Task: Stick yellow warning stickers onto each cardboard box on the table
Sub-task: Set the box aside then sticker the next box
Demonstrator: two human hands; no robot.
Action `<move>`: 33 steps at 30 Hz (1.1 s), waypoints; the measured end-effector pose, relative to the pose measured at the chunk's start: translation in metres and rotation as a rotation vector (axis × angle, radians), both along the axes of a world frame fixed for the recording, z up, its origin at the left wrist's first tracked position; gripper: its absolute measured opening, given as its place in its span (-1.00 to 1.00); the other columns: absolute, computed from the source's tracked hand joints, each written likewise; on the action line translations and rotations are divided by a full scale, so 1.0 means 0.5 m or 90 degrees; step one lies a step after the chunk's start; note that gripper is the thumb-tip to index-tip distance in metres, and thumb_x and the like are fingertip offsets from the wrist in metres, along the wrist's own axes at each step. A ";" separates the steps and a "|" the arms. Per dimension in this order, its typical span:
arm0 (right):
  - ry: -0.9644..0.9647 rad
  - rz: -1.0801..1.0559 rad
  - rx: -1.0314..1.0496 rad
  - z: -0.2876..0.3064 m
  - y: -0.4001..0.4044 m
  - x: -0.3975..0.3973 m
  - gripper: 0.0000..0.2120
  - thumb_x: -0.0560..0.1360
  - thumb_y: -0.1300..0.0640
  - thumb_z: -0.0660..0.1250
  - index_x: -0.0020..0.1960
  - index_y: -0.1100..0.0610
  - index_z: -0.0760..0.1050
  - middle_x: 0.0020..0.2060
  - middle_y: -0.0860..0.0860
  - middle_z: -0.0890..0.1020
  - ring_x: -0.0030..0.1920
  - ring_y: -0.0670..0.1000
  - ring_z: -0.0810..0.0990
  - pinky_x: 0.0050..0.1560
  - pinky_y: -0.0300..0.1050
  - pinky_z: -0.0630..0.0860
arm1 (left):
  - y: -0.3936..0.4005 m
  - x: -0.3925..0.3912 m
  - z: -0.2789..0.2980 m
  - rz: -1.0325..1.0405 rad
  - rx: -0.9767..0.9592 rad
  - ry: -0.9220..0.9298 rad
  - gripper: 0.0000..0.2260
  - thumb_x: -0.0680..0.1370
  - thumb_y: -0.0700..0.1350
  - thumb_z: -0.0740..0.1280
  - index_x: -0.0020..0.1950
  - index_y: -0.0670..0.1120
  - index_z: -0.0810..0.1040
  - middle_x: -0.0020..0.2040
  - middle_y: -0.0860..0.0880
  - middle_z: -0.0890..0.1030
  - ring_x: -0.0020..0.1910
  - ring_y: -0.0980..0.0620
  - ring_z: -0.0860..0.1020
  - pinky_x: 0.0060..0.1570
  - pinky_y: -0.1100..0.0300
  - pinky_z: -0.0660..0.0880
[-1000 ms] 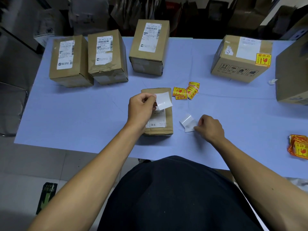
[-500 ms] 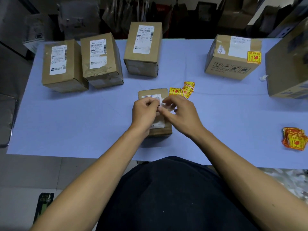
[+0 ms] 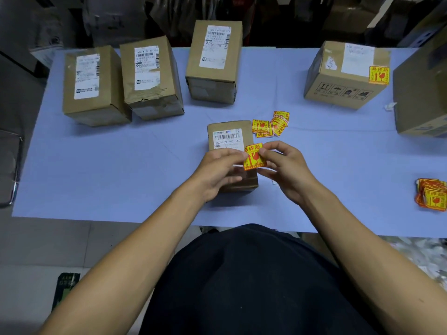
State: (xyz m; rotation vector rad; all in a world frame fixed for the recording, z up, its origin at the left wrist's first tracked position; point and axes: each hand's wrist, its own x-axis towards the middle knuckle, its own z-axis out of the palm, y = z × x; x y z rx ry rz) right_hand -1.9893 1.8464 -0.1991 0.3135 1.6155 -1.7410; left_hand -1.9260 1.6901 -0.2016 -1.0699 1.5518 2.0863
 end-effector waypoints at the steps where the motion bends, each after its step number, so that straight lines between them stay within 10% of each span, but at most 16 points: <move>1: -0.002 0.003 0.010 -0.004 0.001 0.008 -0.88 0.57 0.26 0.36 -0.12 0.10 0.53 -0.27 0.01 0.69 -0.28 -0.05 0.69 -0.27 -0.21 0.60 | 0.002 0.004 -0.002 -0.002 -0.003 -0.003 -0.95 0.54 -0.18 0.44 -0.03 -0.12 0.62 -0.06 -0.08 0.69 -0.13 -0.02 0.66 -0.20 0.19 0.61; 10: 0.089 0.054 0.196 -0.035 0.004 0.046 -0.89 0.54 0.24 0.38 -0.15 0.12 0.52 -0.20 0.02 0.64 -0.18 0.00 0.62 -0.21 -0.15 0.58 | 0.004 0.021 -0.029 -0.028 -0.126 -0.003 -0.88 0.50 -0.30 0.43 -0.17 -0.11 0.59 -0.40 0.03 0.64 -0.39 0.14 0.60 -0.35 0.27 0.59; 23: 0.132 0.101 0.309 -0.067 0.009 0.060 -0.68 0.45 0.16 0.51 0.12 0.04 0.46 -0.24 0.07 0.66 -0.11 0.08 0.67 -0.03 0.09 0.65 | -0.002 0.026 -0.055 -0.157 -0.342 -0.016 -0.88 0.46 -0.25 0.45 -0.26 -0.08 0.62 -0.34 -0.07 0.68 -0.38 0.03 0.67 -0.35 0.17 0.63; 33: 0.217 0.118 0.396 -0.084 0.006 0.056 -0.77 0.44 0.13 0.51 -0.11 0.05 0.43 -0.30 0.06 0.62 -0.18 0.08 0.64 -0.04 0.16 0.63 | 0.011 0.017 -0.057 -0.281 -0.504 0.014 -0.95 0.48 -0.19 0.38 -0.17 -0.08 0.62 -0.24 -0.07 0.70 -0.21 -0.04 0.68 -0.13 0.01 0.66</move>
